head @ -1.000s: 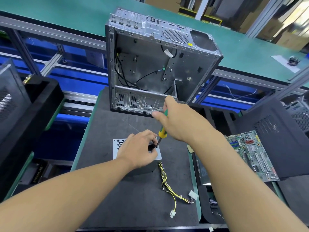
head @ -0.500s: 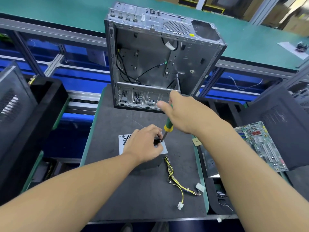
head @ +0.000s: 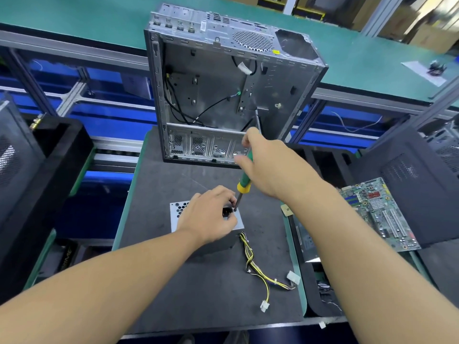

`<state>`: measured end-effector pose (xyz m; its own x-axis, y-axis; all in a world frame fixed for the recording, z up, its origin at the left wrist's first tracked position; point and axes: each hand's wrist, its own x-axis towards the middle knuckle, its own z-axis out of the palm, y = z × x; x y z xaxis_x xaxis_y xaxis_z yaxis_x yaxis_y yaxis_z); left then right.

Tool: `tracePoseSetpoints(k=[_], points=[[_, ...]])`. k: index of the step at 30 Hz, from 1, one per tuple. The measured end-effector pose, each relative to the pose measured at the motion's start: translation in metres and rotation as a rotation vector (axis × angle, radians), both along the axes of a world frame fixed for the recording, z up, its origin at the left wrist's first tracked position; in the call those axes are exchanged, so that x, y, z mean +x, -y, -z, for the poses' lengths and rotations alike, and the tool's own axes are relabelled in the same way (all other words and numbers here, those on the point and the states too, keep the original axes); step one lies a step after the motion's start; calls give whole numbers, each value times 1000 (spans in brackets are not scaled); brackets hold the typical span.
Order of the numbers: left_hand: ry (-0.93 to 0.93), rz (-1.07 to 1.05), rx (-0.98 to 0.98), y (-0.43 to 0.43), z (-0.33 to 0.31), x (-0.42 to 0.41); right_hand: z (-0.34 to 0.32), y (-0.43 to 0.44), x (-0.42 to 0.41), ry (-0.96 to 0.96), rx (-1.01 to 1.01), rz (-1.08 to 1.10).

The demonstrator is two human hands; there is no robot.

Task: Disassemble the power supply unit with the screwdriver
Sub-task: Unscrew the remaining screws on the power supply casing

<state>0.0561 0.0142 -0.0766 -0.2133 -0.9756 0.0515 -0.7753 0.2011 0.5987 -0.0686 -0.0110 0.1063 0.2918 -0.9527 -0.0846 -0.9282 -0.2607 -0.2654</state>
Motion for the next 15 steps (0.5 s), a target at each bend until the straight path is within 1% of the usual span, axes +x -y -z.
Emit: tracePoseSetpoints(k=[2,3,6,9,12,15], points=[[19,4,-15,1,1,0,2,-1,0,64,3,-28],[25,2,-18,1,0,0,2,-1,0,55,28,-32],[28,0,-15,0,-2,0,1,-2,2,-33,76,0],[15,3,-1,0,-3,0,3,-1,4,-86,23,27],[12,0,7,1,-1,0,7,-2,5,-34,2,-14],[4,-9,1,1,-2,0,4,-3,5,47,84,-49]])
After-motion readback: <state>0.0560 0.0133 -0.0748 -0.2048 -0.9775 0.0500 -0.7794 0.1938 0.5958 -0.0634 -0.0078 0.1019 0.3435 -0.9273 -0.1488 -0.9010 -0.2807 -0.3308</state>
